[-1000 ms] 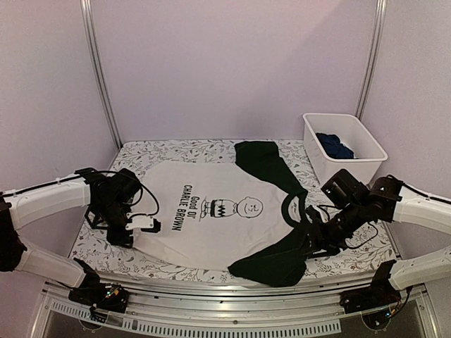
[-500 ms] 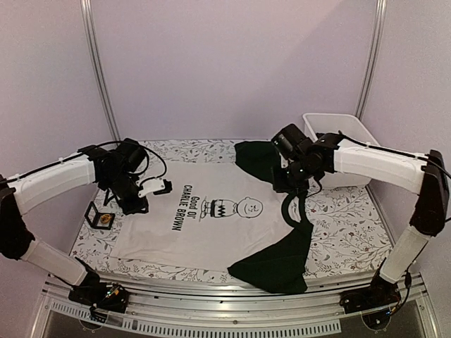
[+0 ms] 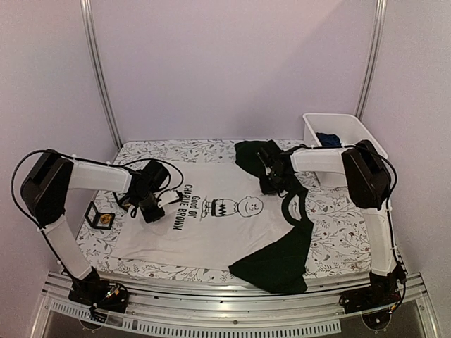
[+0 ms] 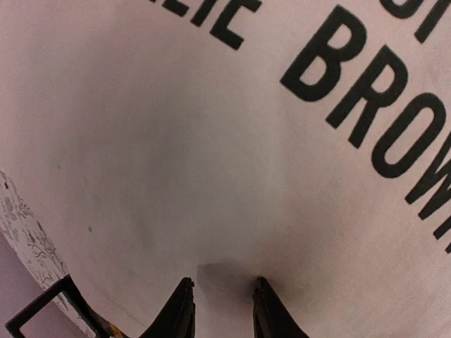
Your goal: Pin the brooch onto the clothing
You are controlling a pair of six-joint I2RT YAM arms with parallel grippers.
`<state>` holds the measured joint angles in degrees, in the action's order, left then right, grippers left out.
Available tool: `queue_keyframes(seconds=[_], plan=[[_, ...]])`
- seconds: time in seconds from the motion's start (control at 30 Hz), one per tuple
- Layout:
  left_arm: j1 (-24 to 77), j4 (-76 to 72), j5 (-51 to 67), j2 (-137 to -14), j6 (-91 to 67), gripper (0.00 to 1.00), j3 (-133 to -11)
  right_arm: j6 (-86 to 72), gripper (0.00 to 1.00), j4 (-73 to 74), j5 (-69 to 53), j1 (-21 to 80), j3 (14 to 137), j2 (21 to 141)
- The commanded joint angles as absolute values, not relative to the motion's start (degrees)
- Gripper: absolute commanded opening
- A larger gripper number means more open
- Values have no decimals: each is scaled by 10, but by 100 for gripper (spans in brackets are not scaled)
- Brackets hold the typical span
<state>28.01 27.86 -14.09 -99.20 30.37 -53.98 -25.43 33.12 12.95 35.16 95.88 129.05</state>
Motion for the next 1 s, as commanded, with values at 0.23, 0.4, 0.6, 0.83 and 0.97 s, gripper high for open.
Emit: queue_keyframes(seconds=[0.23, 0.4, 0.6, 0.83, 0.97], plan=[[282, 264, -143, -1120, 309, 30, -680, -150, 11, 395, 122, 240, 1151, 1447], [279, 291, -151, -1068, 326, 38, -706, -127, 14, 435, 115, 252, 1226, 1429], [273, 444, -112, -961, 324, 80, -758, -105, 53, 440, 124, 335, 1183, 1282], [221, 659, -107, -889, 358, 99, -690, -141, 99, 373, 7, 476, 933, 1082], [178, 586, -148, -887, 395, 91, -643, -193, 99, 307, -19, 507, 837, 1029]])
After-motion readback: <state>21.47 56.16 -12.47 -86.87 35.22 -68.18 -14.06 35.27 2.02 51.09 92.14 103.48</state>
